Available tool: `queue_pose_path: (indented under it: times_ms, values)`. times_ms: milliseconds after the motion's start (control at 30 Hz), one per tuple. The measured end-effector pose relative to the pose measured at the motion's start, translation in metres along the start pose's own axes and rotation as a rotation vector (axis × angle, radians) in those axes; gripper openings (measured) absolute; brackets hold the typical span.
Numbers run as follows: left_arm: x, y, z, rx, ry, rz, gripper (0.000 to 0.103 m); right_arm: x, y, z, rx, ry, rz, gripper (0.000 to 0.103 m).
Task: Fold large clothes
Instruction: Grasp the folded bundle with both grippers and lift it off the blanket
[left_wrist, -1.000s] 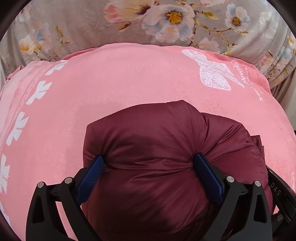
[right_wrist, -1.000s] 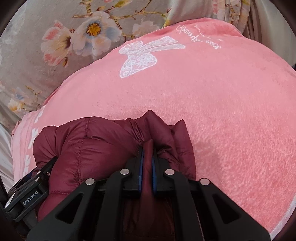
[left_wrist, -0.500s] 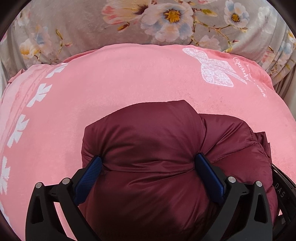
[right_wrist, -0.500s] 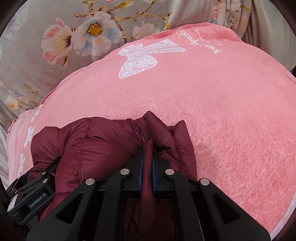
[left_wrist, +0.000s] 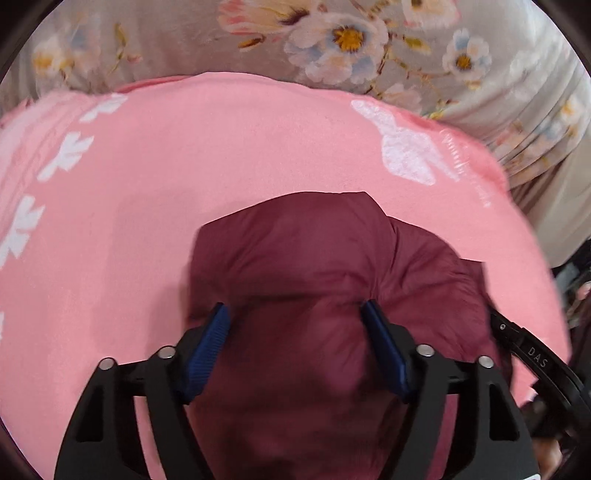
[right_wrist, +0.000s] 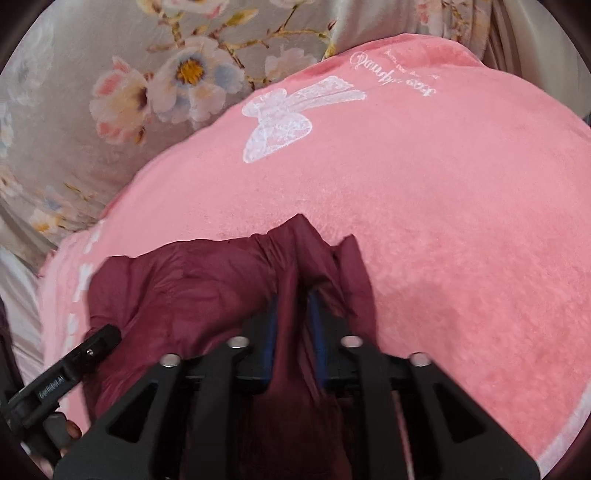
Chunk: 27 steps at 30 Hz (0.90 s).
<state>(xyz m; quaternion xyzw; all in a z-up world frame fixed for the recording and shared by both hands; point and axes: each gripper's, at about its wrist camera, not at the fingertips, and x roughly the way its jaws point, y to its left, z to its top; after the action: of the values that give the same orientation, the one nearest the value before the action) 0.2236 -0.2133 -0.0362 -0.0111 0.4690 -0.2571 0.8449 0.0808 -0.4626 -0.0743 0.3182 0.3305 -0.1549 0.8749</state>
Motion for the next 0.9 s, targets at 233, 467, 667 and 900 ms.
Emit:
queue_pose_path:
  times_ms: [233, 467, 667, 900]
  values:
    - [-0.018, 0.059, -0.037, -0.132, 0.135, -0.194, 0.069, -0.016, -0.026, -0.028, 0.056, 0.169, 0.161, 0.084]
    - [-0.007, 0.060, -0.060, -0.236, 0.170, -0.332, 0.091, -0.012, -0.024, -0.048, 0.084, 0.222, 0.276, 0.086]
    - [-0.001, 0.019, -0.055, -0.156, 0.183, -0.354, 0.097, -0.004, -0.007, -0.051, 0.088, 0.215, 0.310, 0.068]
    - [-0.049, 0.010, -0.046, -0.018, 0.080, -0.346, 0.041, -0.039, 0.019, -0.040, -0.006, 0.128, 0.261, 0.023]
